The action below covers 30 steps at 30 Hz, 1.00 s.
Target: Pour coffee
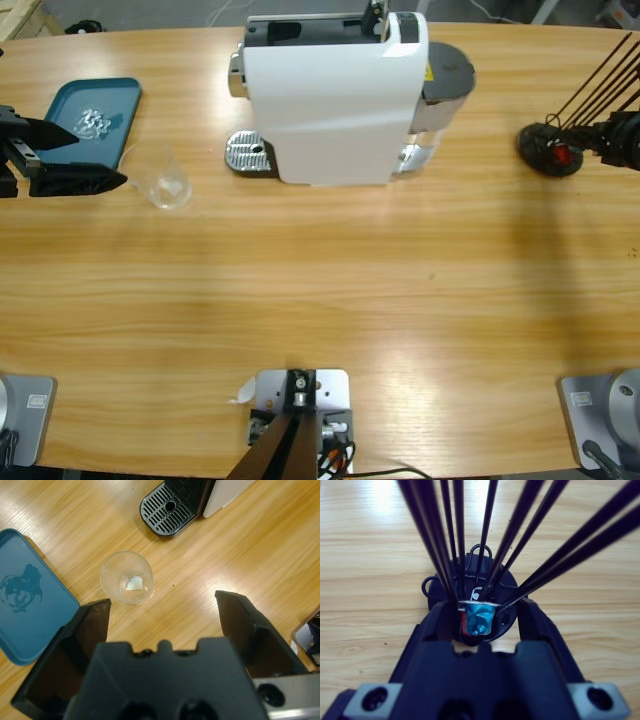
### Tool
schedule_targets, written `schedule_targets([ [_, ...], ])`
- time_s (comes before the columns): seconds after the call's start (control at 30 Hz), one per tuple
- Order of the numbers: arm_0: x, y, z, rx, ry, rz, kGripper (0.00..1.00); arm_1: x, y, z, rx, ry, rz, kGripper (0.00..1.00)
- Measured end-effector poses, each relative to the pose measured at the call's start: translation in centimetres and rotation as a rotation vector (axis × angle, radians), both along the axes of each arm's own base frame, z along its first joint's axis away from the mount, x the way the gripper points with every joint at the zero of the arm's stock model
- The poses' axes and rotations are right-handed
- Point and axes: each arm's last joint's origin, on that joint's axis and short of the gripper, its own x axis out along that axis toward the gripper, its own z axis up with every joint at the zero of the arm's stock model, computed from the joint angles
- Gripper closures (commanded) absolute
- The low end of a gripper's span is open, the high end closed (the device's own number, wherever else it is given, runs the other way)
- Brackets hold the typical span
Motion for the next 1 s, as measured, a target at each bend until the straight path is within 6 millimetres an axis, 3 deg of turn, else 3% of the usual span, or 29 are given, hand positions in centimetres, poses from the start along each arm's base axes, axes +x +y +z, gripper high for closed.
schedule_targets([
  [1.0,-0.01,0.01,-0.02,-0.002,0.002,0.004,0.096,-0.38,-0.02,-0.10,-0.002,0.026,0.000,0.497],
])
